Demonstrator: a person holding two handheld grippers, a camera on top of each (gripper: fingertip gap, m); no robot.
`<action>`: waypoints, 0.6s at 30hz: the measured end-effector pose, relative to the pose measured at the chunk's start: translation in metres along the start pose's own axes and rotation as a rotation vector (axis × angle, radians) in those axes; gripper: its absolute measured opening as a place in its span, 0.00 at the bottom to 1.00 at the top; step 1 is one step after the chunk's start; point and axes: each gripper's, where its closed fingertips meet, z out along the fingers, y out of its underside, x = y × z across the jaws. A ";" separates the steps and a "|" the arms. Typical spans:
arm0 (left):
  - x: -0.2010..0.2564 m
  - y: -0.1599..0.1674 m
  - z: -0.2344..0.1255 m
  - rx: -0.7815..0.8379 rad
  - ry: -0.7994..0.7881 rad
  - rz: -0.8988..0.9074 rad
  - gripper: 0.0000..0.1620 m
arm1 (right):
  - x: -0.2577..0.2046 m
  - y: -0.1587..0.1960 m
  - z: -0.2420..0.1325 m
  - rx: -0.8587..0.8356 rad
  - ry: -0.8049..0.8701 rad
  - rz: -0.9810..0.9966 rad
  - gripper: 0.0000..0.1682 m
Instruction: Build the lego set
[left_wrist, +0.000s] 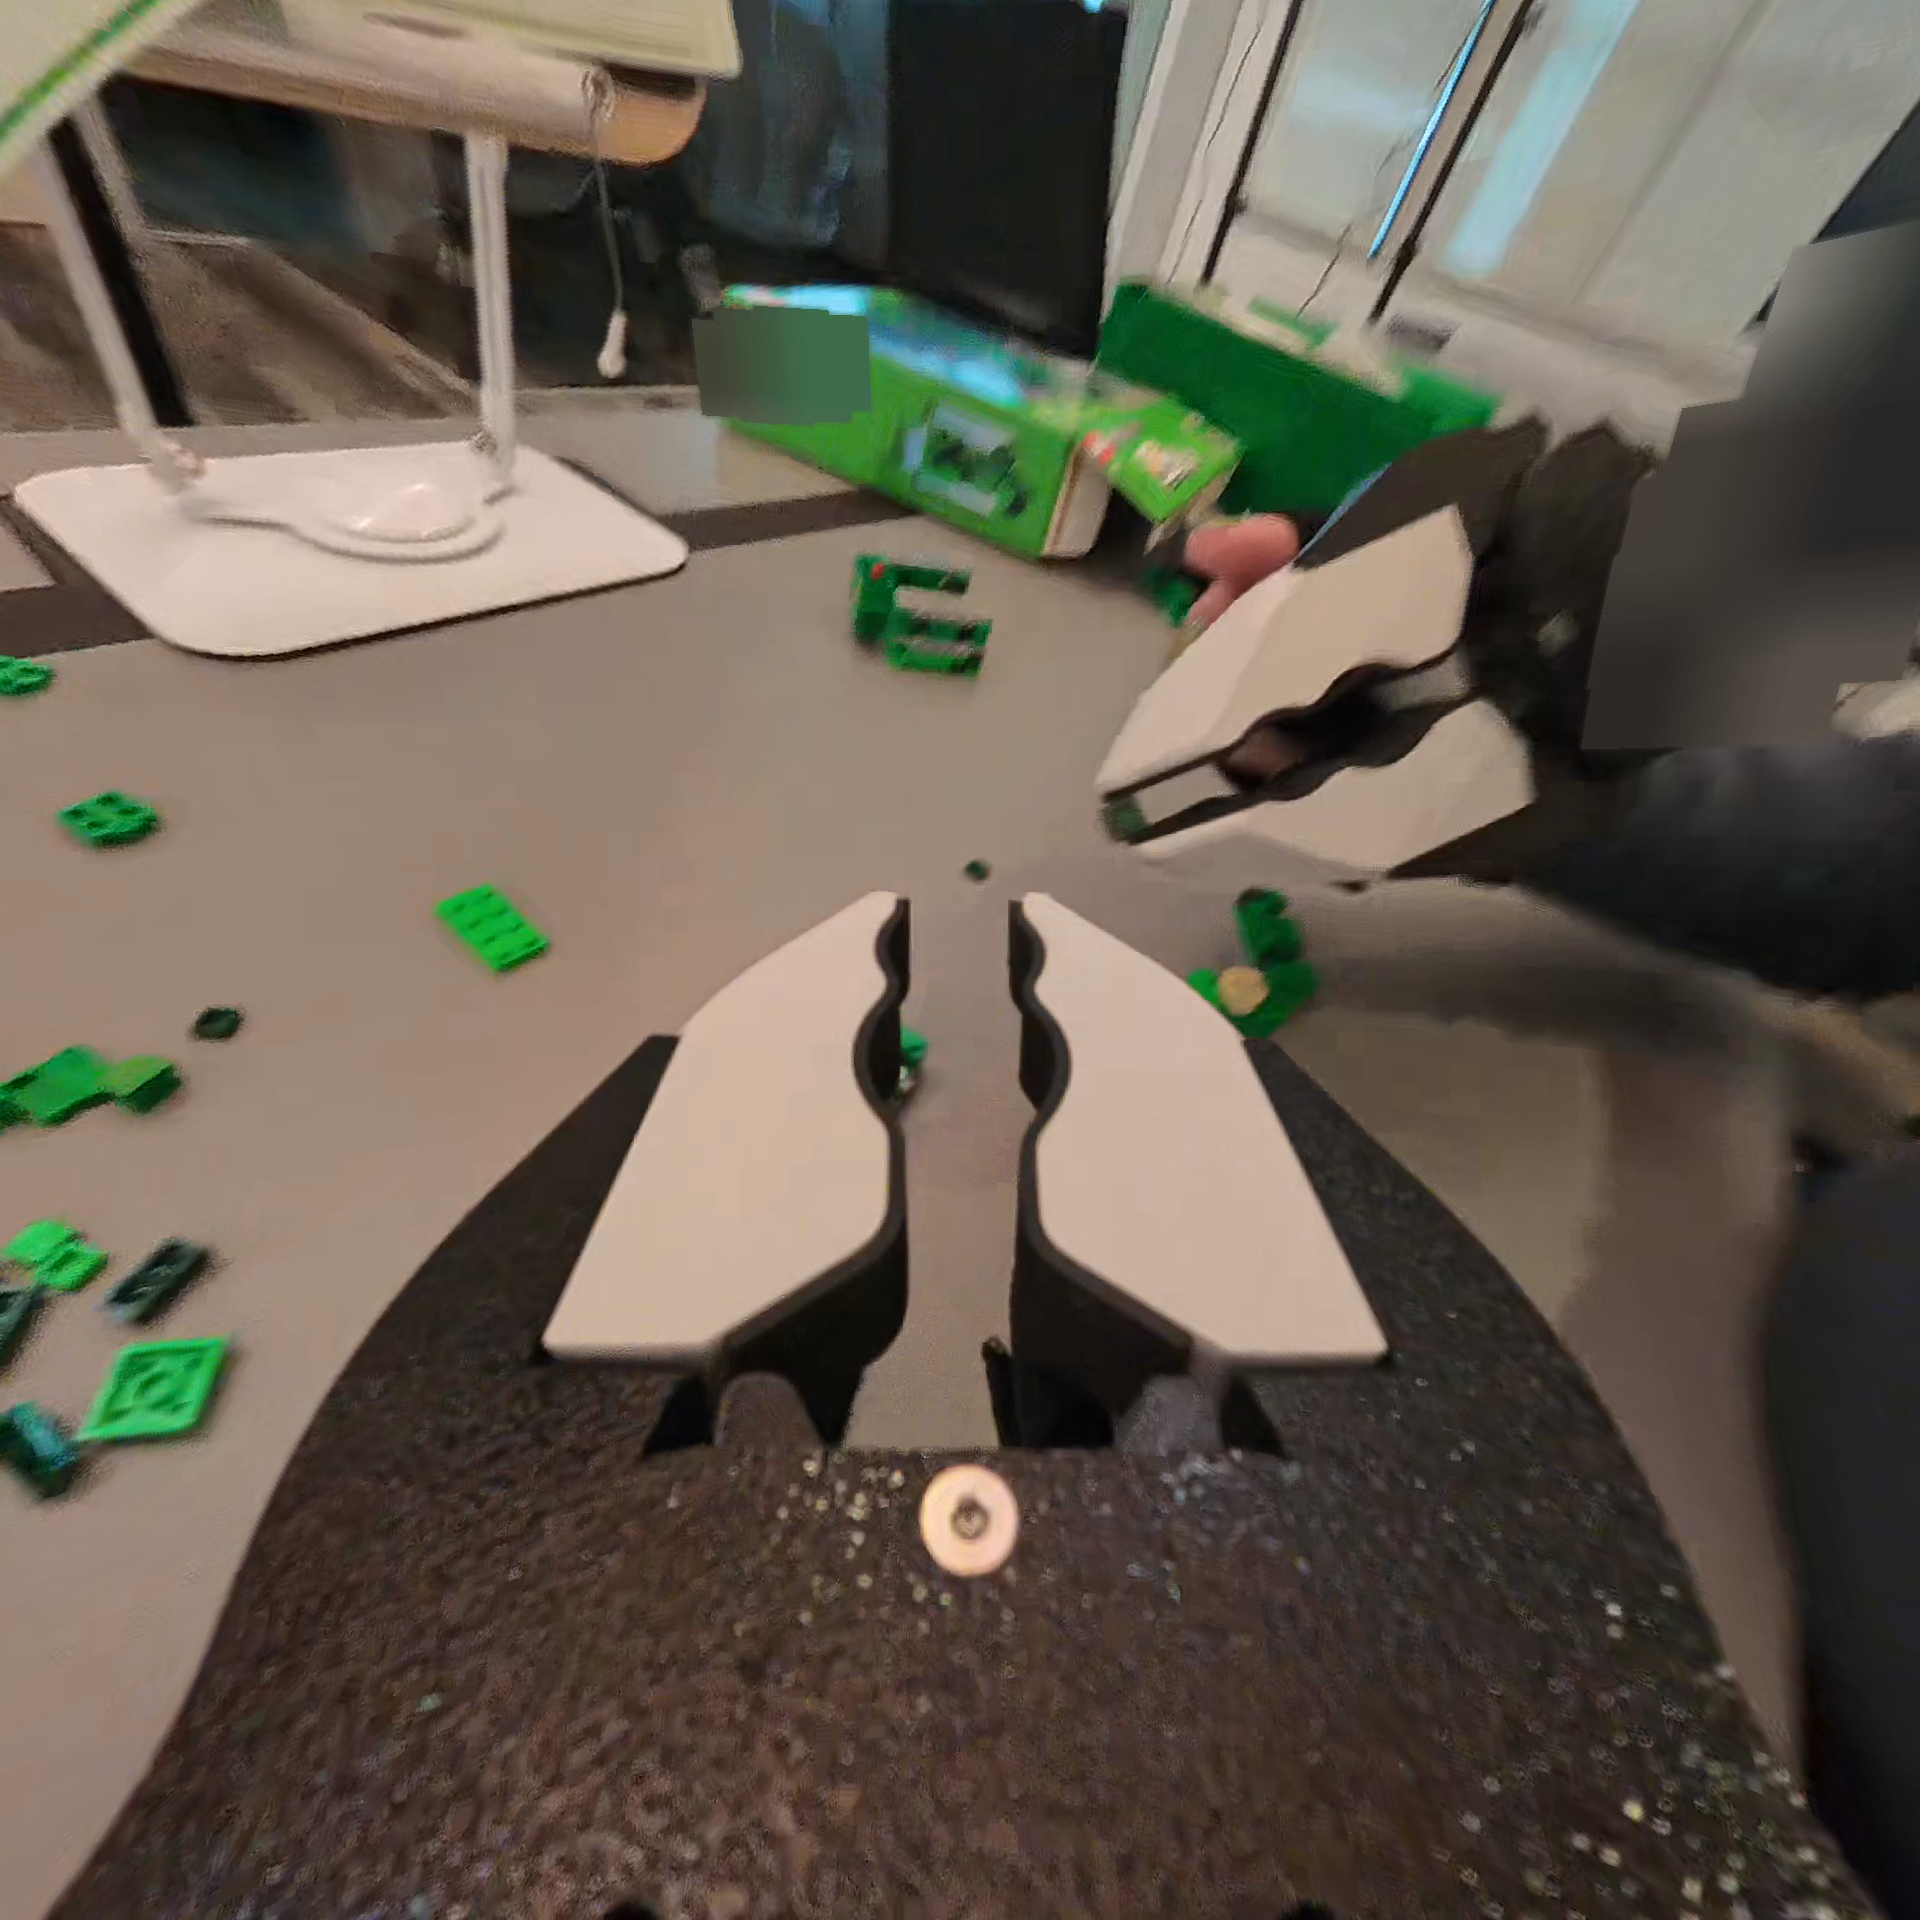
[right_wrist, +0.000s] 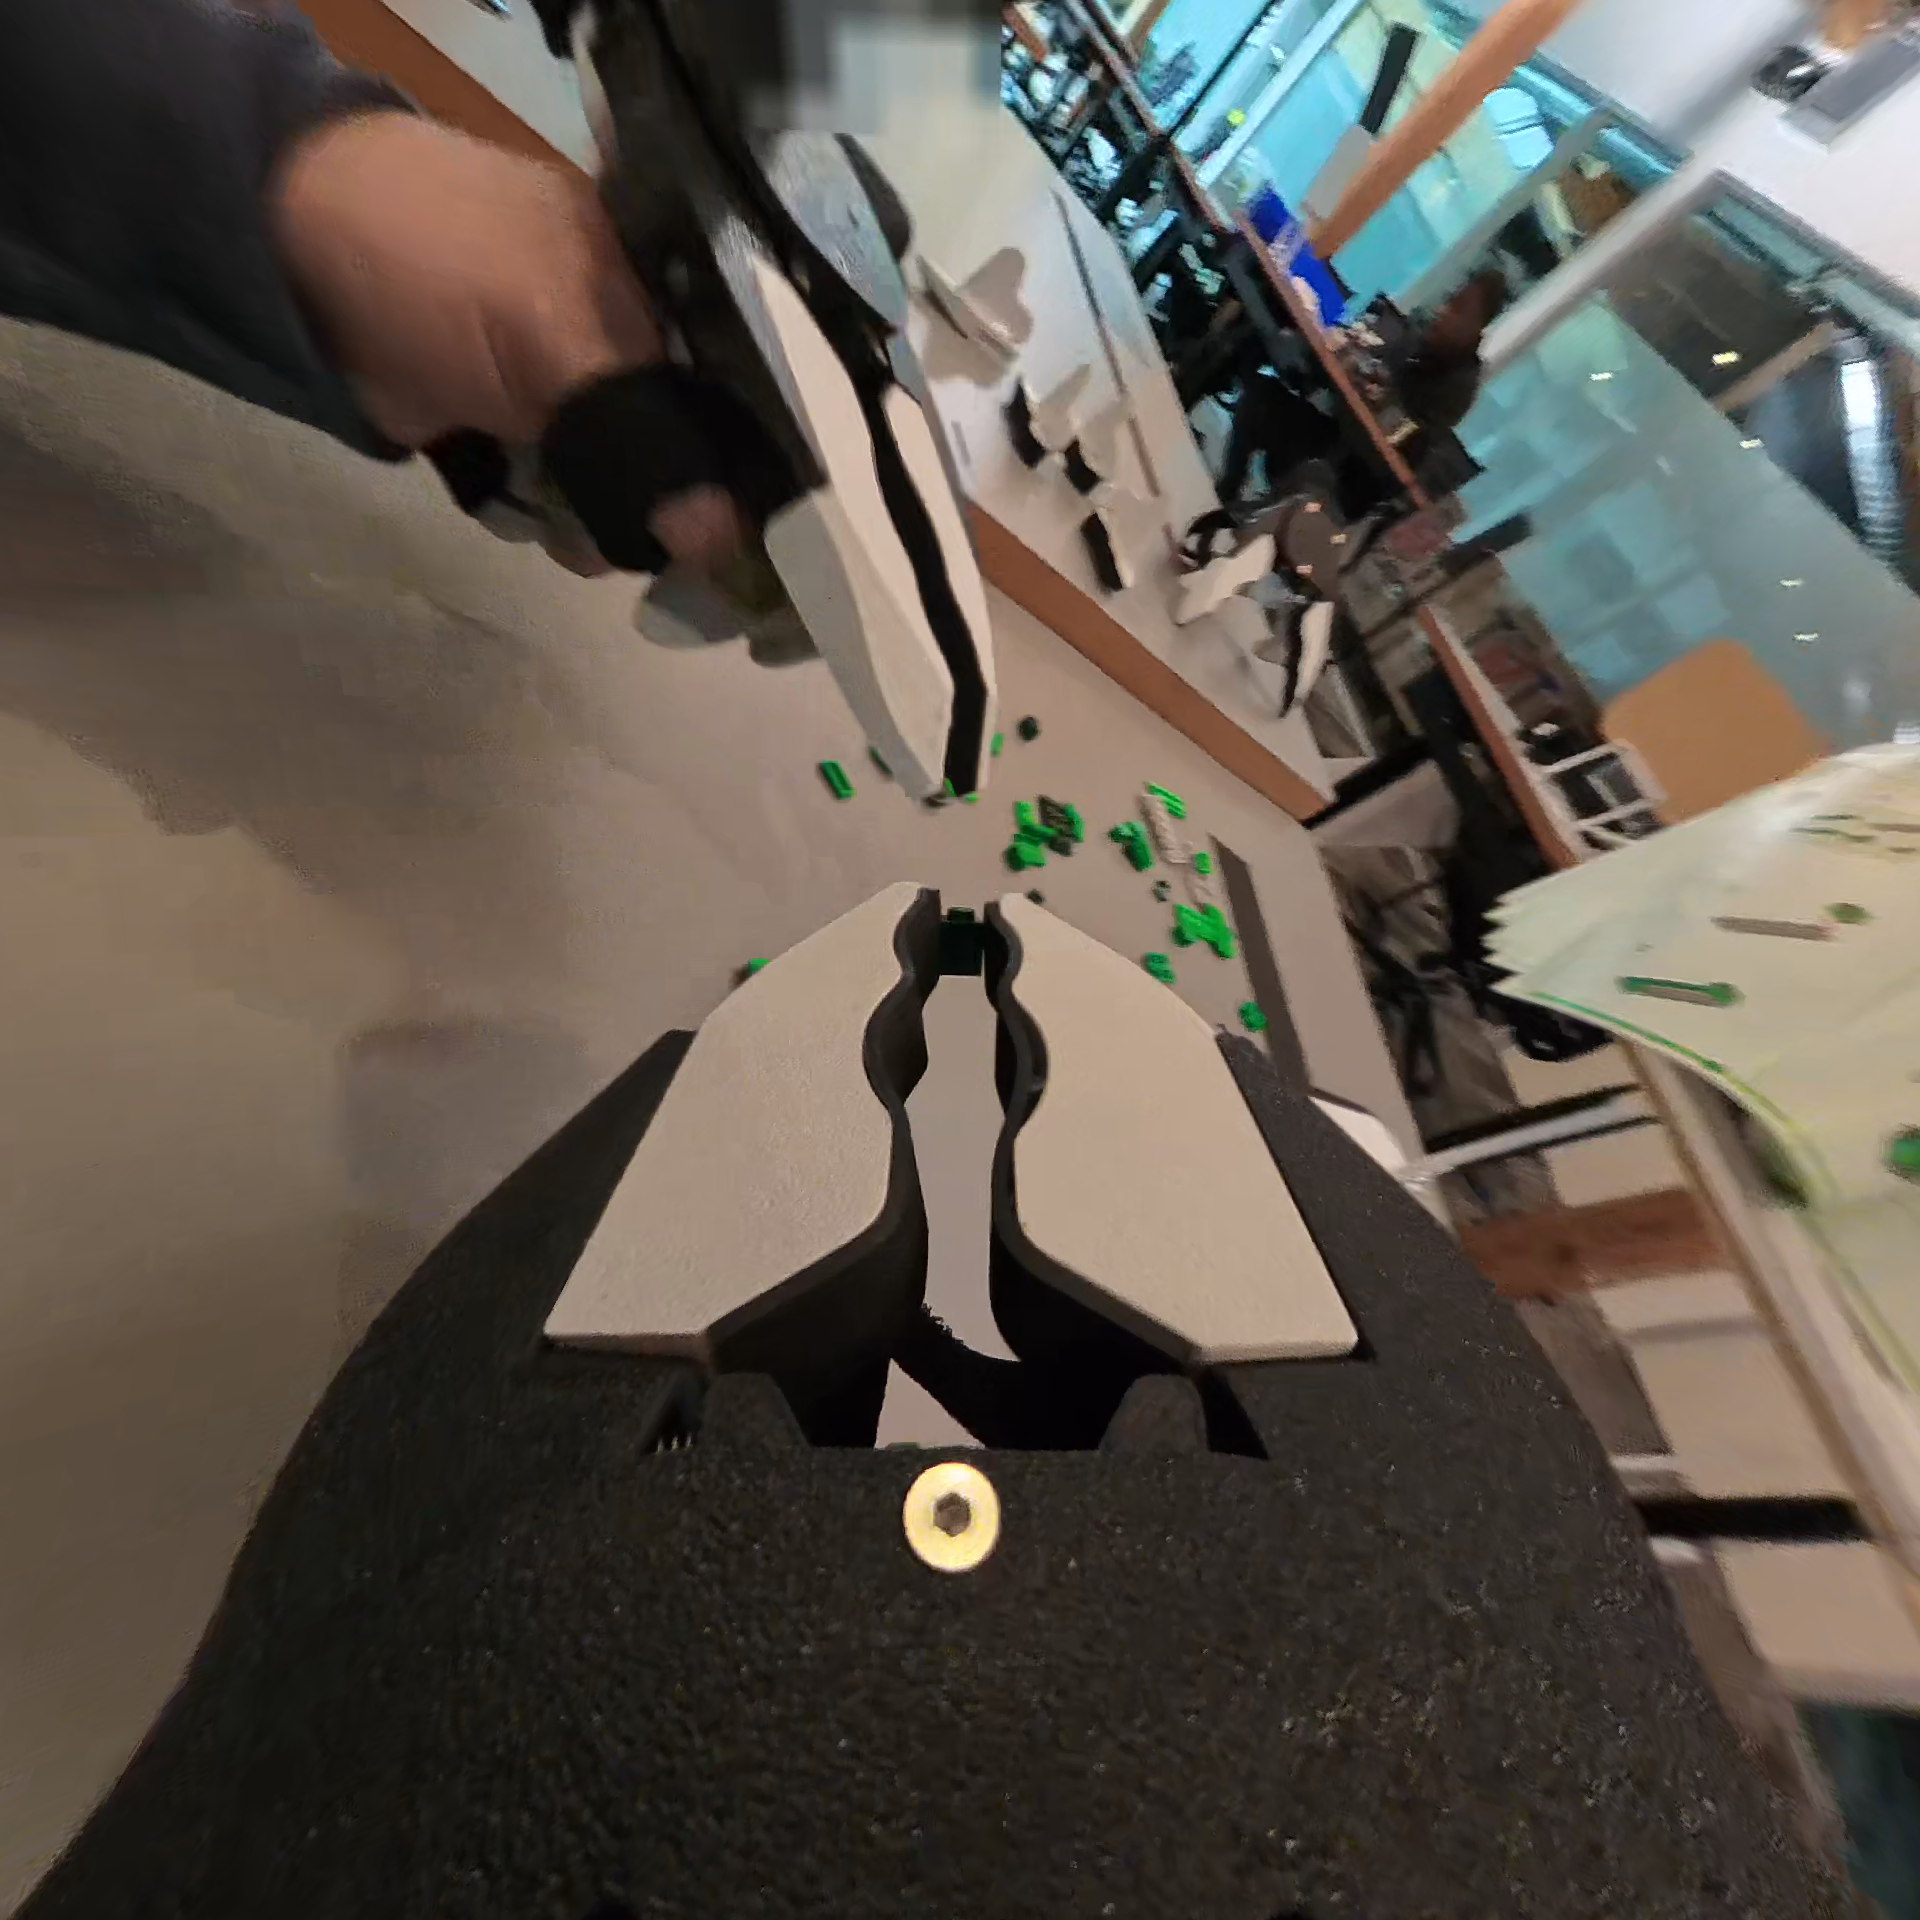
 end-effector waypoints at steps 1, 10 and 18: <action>0.005 -0.004 -0.002 0.015 0.032 -0.033 0.11 | 0.002 -0.002 0.000 -0.017 0.028 -0.034 0.04; 0.030 -0.006 0.005 -0.014 0.140 -0.111 0.13 | -0.006 -0.008 0.006 -0.083 0.058 -0.234 0.04; 0.034 -0.001 0.010 -0.055 0.193 -0.169 0.10 | -0.011 -0.011 0.006 -0.089 0.067 -0.331 0.04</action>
